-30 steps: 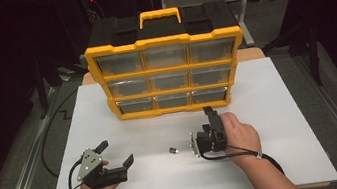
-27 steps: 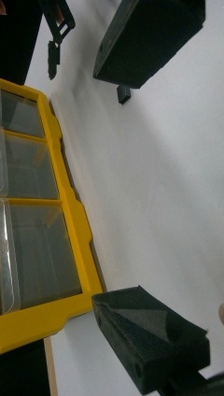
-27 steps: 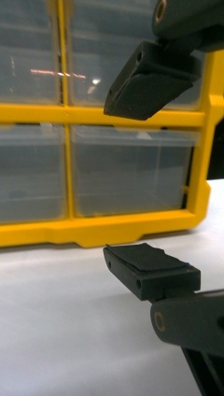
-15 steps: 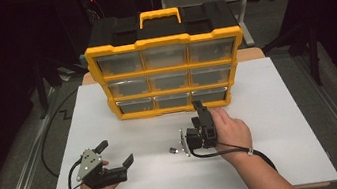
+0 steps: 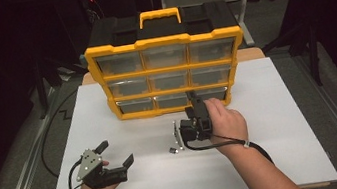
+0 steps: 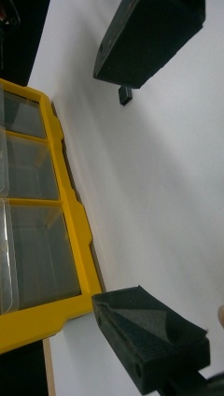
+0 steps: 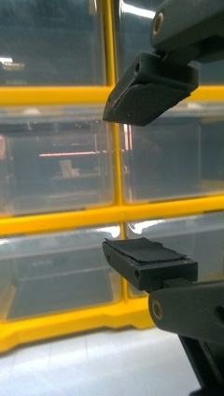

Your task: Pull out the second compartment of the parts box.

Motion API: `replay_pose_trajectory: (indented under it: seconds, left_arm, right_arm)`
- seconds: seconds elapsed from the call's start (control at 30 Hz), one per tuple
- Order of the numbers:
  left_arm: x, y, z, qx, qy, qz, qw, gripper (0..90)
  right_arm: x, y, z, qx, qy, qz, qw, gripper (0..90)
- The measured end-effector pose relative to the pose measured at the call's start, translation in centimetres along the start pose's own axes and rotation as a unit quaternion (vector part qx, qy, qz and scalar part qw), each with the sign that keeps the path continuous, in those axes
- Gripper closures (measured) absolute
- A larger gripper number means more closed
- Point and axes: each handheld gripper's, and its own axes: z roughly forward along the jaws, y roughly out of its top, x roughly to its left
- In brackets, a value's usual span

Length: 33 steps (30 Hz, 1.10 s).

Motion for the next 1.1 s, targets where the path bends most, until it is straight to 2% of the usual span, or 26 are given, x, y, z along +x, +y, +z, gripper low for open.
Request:
replay_pose_trajectory:
  seconds: [0.07, 0.1, 0.17, 0.57, 0.67, 0.73, 0.83, 0.97, 1.1]
  left_arm:
    - [0.0, 0.0, 0.0, 0.0, 0.002, 0.0, 1.0, 0.3]
    - [0.0, 0.0, 0.0, 0.0, 0.002, -0.002, 1.0, 0.3]
    - [0.1, 0.0, -0.1, -0.001, 0.006, -0.001, 1.0, 0.3]
    - [0.2, 0.0, -0.3, -0.003, 0.007, -0.005, 1.0, 0.3]
    - [0.1, 0.0, -0.4, -0.005, 0.006, -0.004, 1.0, 0.3]
    - [0.1, 0.0, -0.4, -0.009, 0.008, -0.005, 0.9999, 0.3]
    - [0.2, 0.0, -0.4, -0.005, 0.008, -0.005, 0.9999, 0.3]
    - [0.2, 0.0, -0.4, -0.007, 0.008, -0.004, 0.9999, 0.3]
    - [0.1, 0.1, -0.4, -0.007, 0.008, -0.002, 0.9999, 0.3]
  right_arm:
    - [-0.5, 0.3, 0.0, -0.003, -0.004, 0.006, 1.0, 33.7]
    - [-0.8, 0.5, 0.0, -0.004, -0.008, -0.003, 1.0, 33.7]
    - [-1.1, 0.7, 0.0, -0.009, -0.012, 0.003, 0.9999, 34.0]
    - [-3.0, 1.9, 0.3, -0.018, -0.028, 0.001, 0.9994, 37.2]
    - [-3.7, 2.3, 0.3, -0.021, -0.038, -0.004, 0.9991, 39.4]
    - [-4.1, 2.4, 0.3, -0.022, -0.042, 0.002, 0.9989, 41.1]
    - [-4.9, 2.7, 0.5, -0.027, -0.051, -0.005, 0.9983, 44.3]
    - [-5.9, 3.0, 0.7, -0.027, -0.066, 0.008, 0.9974, 51.3]
    - [-6.7, 3.4, 1.0, -0.026, -0.076, 0.003, 0.9968, 54.1]
